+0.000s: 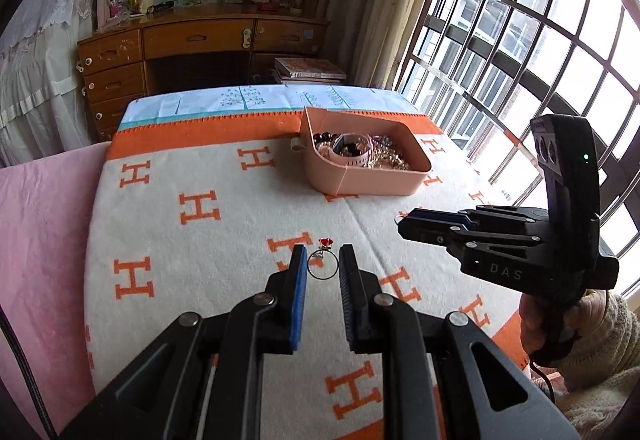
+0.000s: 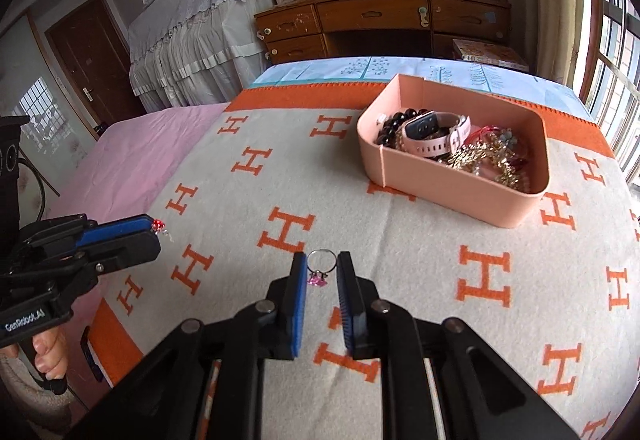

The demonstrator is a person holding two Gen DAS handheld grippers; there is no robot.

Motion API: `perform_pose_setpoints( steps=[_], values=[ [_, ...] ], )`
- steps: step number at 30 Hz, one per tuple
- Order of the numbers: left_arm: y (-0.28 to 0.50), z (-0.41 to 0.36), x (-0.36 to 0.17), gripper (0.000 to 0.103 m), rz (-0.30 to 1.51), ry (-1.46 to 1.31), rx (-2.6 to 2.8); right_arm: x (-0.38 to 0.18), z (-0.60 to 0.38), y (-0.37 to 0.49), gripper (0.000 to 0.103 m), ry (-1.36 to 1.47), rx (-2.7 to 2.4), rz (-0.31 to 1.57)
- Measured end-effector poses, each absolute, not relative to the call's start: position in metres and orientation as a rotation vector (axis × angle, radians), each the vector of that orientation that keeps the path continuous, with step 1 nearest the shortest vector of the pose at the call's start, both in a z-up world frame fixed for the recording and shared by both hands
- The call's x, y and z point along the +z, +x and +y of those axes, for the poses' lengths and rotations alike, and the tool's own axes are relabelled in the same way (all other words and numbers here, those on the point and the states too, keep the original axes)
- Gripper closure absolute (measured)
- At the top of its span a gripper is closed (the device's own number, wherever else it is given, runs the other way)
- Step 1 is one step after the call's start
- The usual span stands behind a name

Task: Organize jewelry
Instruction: 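Carry both rings over the pink tray with both tools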

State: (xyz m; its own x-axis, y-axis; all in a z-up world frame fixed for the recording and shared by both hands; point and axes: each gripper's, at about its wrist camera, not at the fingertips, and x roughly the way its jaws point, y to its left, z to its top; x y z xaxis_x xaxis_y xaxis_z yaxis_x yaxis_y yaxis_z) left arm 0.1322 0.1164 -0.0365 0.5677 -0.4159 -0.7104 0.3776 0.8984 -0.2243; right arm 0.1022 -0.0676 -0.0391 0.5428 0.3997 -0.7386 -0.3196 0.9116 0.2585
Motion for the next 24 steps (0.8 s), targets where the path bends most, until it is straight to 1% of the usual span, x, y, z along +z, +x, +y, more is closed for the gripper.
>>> perform_pose_setpoints(
  steps=[8,10,13,17,24],
  values=[
    [0.195,0.071,0.042,0.089,0.803,-0.011,-0.467,0.064,-0.129,0.126,0.088,0.180,0.402,0.778],
    [0.215,0.060,0.054,0.089,0.808,-0.017,-0.470,0.085,-0.142,0.139,0.088,0.188,0.390,0.751],
    [0.245,0.043,0.062,0.089,0.815,-0.009,-0.455,0.102,-0.157,0.165,0.088,0.209,0.379,0.753],
    [0.284,0.023,0.046,0.089,0.863,-0.034,-0.450,0.090,-0.167,0.205,0.088,0.215,0.360,0.808],
    [0.349,-0.007,-0.028,0.089,0.998,-0.057,-0.402,0.014,-0.172,0.262,0.088,0.231,0.312,0.974]
  ],
)
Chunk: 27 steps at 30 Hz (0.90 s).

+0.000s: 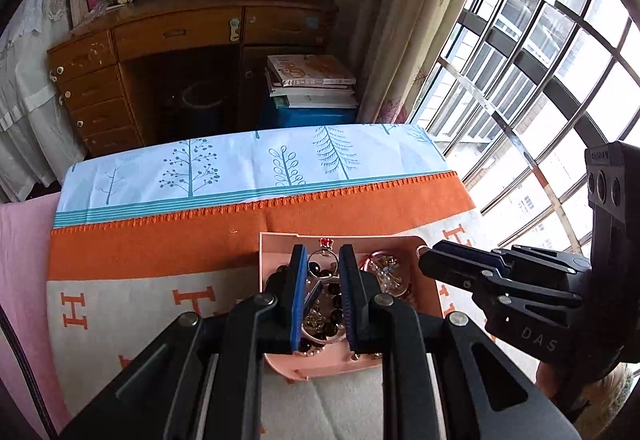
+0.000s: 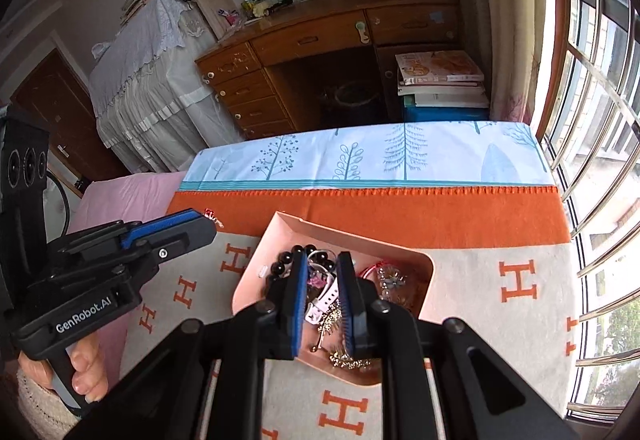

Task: Organize jewelry
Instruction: 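Carry both rings over the pink tray with both tools, then open both tools to drop the rings into the tray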

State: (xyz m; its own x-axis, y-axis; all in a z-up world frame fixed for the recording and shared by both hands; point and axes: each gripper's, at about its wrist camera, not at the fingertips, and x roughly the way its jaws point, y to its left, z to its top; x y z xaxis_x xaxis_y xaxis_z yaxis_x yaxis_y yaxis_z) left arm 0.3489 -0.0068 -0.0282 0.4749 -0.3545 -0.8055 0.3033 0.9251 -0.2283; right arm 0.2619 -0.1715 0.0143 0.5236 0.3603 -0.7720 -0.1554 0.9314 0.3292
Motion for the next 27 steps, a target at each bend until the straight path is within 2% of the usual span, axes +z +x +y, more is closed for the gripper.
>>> perform_pose_setpoints(
  steps=[9,11,12,14,16,17,18,27],
  values=[
    [0.379,-0.024,-0.095,0.087,1.094,-0.038,-0.364,-0.057,-0.171,0.297,0.087,0.270,0.288,1.109],
    [0.380,-0.025,-0.098,0.070,1.095,-0.034,-0.358,-0.062,-0.172,0.301,0.086,0.269,0.283,1.115],
    [0.379,-0.026,-0.098,0.051,1.089,-0.028,-0.356,-0.063,-0.172,0.302,0.085,0.269,0.281,1.113],
    [0.375,-0.026,-0.096,0.041,1.071,-0.028,-0.372,-0.065,-0.173,0.302,0.079,0.267,0.275,1.103],
    [0.372,-0.025,-0.090,0.026,1.053,-0.004,-0.358,-0.065,-0.175,0.301,0.079,0.269,0.267,1.089],
    [0.369,-0.025,-0.086,0.022,1.035,0.008,-0.346,-0.065,-0.177,0.301,0.079,0.272,0.266,1.085],
    [0.366,-0.025,-0.082,0.020,1.017,0.020,-0.342,-0.065,-0.179,0.301,0.079,0.278,0.266,1.082],
    [0.325,-0.025,-0.041,0.019,0.916,0.085,-0.314,-0.045,-0.184,0.276,0.079,0.226,0.243,1.035]
  ],
)
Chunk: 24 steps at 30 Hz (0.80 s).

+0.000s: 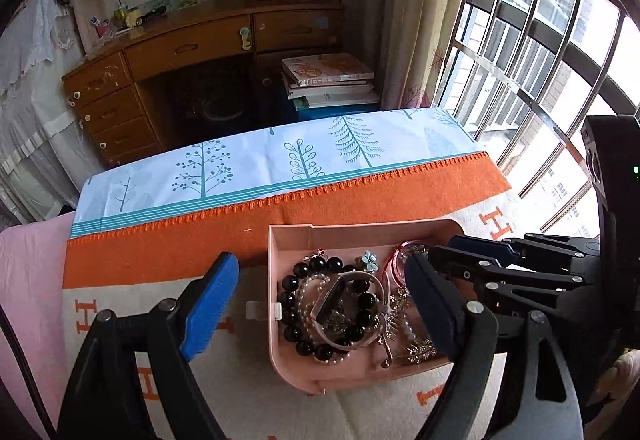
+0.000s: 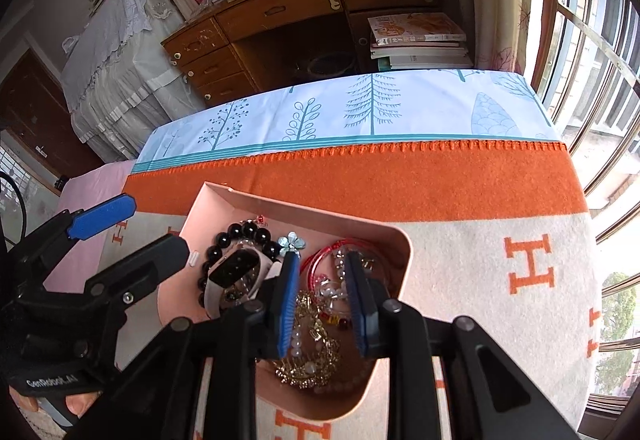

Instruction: Organize jewelry

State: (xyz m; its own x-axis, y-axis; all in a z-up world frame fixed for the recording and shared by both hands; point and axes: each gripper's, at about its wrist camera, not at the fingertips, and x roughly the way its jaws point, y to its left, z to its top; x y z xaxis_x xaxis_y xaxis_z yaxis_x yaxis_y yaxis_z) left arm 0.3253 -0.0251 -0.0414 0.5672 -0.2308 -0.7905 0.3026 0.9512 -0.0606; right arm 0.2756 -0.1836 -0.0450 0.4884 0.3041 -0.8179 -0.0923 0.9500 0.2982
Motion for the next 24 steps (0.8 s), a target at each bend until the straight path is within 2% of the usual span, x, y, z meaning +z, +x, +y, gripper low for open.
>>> perform_pose_setpoints(
  steps=[6,10,14,21,24],
  values=[
    [0.287,-0.017,-0.009,0.014,0.871,0.088,-0.284,-0.020,-0.184,0.247,0.079,0.204,0.223,0.990],
    [0.253,-0.008,0.010,0.003,0.833,0.072,-0.230,-0.006,-0.182,0.221,0.077,0.177,0.200,0.973],
    [0.214,0.000,0.021,0.003,0.793,0.073,-0.162,0.003,-0.177,0.186,0.068,0.132,0.180,0.934],
    [0.145,0.016,0.027,0.001,0.779,0.038,-0.082,0.011,-0.169,0.116,0.065,0.112,0.203,0.883],
    [0.111,0.022,0.034,0.001,0.765,0.019,-0.057,0.016,-0.167,0.088,0.057,0.128,0.206,0.880]
  ],
)
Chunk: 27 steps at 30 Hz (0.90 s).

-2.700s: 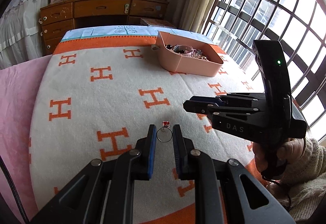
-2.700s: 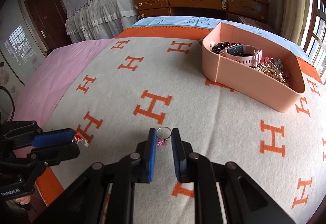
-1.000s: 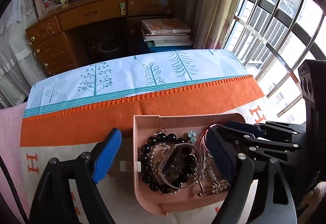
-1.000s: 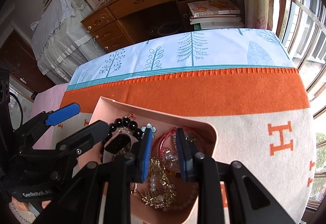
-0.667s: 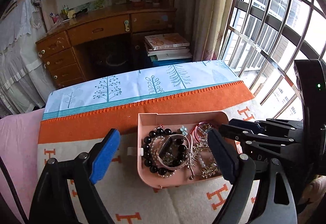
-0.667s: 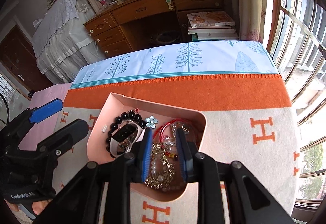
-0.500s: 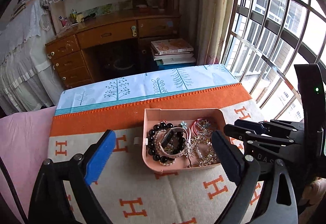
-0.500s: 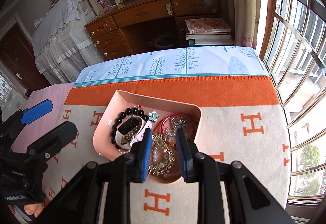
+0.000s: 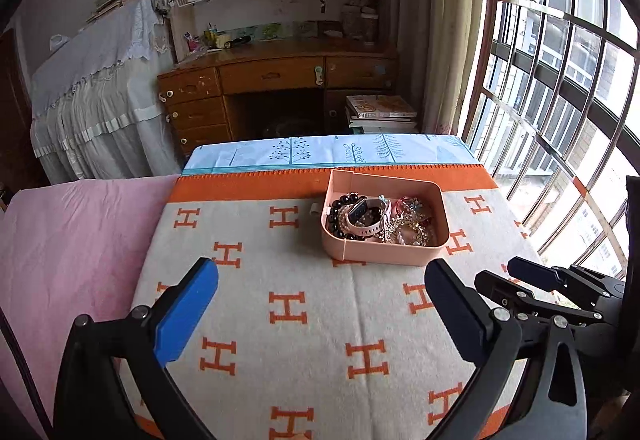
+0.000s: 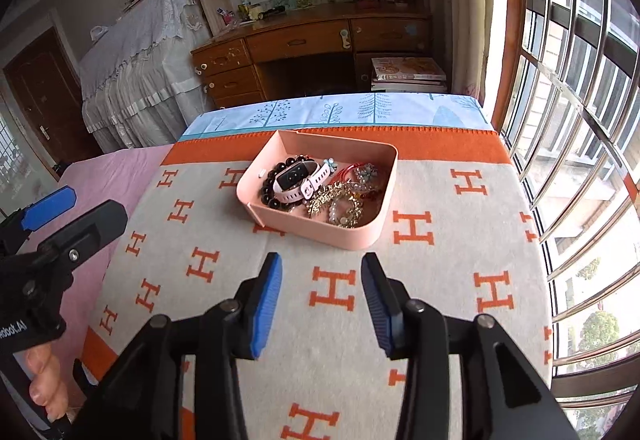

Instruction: Organize jewelry

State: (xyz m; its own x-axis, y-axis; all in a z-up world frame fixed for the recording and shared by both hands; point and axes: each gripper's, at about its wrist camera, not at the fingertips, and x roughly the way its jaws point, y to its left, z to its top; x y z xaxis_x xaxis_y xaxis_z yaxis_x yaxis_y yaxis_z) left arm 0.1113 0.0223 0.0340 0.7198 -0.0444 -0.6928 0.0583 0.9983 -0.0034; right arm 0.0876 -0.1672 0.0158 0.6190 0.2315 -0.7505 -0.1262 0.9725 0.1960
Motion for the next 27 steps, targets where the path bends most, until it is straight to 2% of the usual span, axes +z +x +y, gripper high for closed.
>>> perform_pose_setpoints(
  steps=[6,8,17,27],
  values=[
    [0.047,0.028,0.046,0.001,0.727,-0.001,-0.059,0.037,-0.168,0.029,0.052,0.160,0.188,0.819],
    [0.026,0.029,0.048,0.001,0.713,-0.011,-0.052,0.043,-0.167,0.012,0.043,0.169,0.186,0.802],
    [-0.022,0.030,0.053,0.001,0.704,-0.022,0.013,0.065,-0.161,-0.052,0.029,0.135,0.100,0.670],
    [-0.027,0.024,0.056,0.001,0.698,-0.007,0.034,0.075,-0.153,-0.078,0.029,0.112,0.093,0.606]
  ],
)
